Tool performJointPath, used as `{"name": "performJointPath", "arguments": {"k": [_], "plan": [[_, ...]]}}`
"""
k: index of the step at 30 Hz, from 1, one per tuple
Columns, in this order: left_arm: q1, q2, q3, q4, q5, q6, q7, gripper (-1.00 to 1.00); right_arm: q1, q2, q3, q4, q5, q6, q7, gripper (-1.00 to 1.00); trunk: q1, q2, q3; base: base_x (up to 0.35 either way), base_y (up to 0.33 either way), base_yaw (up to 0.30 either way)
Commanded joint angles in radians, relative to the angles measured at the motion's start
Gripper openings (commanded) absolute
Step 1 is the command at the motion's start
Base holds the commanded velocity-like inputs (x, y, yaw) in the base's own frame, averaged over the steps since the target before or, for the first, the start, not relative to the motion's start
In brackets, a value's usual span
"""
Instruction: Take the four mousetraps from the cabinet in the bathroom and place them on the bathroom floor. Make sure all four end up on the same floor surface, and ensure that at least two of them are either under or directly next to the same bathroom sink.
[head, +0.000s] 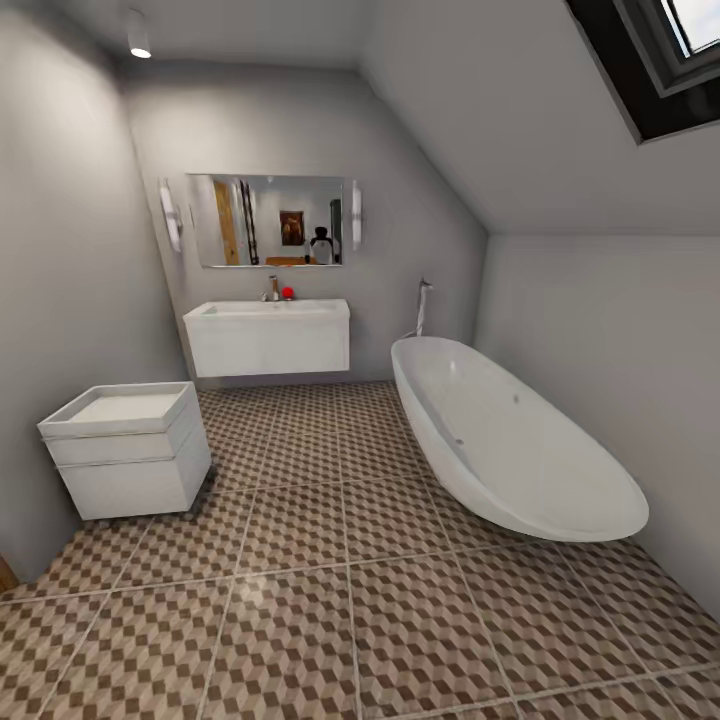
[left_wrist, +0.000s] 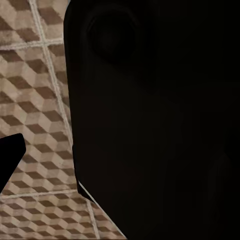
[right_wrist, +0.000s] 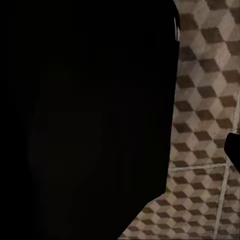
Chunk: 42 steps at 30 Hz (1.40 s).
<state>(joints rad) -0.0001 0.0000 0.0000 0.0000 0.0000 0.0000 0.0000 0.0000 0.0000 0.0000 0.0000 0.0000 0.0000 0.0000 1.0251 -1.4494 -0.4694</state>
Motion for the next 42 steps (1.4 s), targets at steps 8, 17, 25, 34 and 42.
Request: {"name": "performJointPath", "arguments": {"k": [8, 17, 25, 34, 42], "plan": [[-0.008, 0.000, 0.001, 0.002, 0.001, -0.002, -0.002, 1.00, -0.037, 0.032, 0.001, -0.030, 0.002, -0.042, -0.005, 1.00, 0.000, -0.001, -0.001, 0.000, 0.000, 0.000], [-0.009, -0.003, 0.003, 0.002, -0.001, -0.002, -0.002, 1.00, -0.038, 0.032, 0.003, -0.032, 0.002, -0.064, -0.005, 1.00, 0.000, -0.001, -0.001, 0.000, 0.000, 0.000], [-0.008, -0.003, 0.005, -0.004, -0.002, -0.002, -0.002, 1.00, -0.038, 0.032, 0.002, -0.032, 0.001, -0.109, -0.005, 1.00, 0.000, -0.001, -0.001, 0.000, 0.000, 0.000], [-0.009, -0.001, 0.009, -0.044, -0.003, -0.048, 0.000, 1.00, -0.038, 0.034, 0.002, -0.033, -0.002, -0.159, -0.004, 1.00, 0.000, -0.001, -0.001, 0.000, 0.000, 0.000], [-0.009, -0.001, 0.010, -0.089, -0.003, -0.093, 0.001, 1.00, -0.038, 0.041, 0.001, -0.063, 0.000, -0.204, -0.002, 1.00, 0.000, -0.001, -0.001, 0.000, 0.000, 0.000]]}}
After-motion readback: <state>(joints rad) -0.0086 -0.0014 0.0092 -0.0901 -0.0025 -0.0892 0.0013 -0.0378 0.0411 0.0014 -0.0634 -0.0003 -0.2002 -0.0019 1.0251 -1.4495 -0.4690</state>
